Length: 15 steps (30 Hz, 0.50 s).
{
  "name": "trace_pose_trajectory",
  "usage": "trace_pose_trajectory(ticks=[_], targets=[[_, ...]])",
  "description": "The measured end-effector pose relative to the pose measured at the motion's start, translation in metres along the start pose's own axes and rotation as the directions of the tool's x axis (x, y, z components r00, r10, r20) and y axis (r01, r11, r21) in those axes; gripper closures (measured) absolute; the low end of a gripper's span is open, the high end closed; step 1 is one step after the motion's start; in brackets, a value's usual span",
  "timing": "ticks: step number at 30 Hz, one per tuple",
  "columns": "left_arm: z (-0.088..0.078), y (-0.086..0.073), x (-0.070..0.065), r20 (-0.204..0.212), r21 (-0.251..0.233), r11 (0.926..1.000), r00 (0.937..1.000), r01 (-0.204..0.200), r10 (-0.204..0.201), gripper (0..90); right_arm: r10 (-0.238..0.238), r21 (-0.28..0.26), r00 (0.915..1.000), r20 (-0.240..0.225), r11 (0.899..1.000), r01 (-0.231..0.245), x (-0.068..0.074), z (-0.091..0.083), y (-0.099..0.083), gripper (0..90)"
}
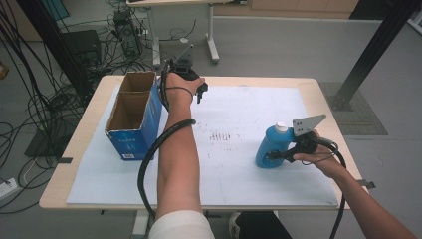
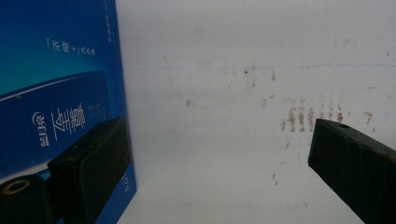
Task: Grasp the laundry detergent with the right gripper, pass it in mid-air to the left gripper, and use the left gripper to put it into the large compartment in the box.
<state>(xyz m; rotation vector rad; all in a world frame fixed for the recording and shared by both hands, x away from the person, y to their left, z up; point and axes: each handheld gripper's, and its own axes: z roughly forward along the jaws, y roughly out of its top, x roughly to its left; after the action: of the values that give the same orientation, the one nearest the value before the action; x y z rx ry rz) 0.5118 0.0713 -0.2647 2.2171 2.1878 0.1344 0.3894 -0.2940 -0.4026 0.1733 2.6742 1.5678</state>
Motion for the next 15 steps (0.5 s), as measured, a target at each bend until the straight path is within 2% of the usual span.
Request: trace_pose_trajectory(ticks=[10, 15], targets=[[-0.001, -0.0006, 0.0026, -0.004, -0.003, 1.0, 1.0, 0.005, -0.005, 6.4, -0.004, 0.006, 1.0, -0.003, 1.0, 0.004, -0.0006, 0.0001, 0.0009, 38.3], [-0.0024, -0.0003, 0.0011, -0.005, -0.005, 1.0, 1.0, 0.005, -0.005, 6.3, 0.009, 0.011, 1.0, 0.0, 1.0, -0.009, 0.0001, 0.0001, 0.0016, 38.7]])
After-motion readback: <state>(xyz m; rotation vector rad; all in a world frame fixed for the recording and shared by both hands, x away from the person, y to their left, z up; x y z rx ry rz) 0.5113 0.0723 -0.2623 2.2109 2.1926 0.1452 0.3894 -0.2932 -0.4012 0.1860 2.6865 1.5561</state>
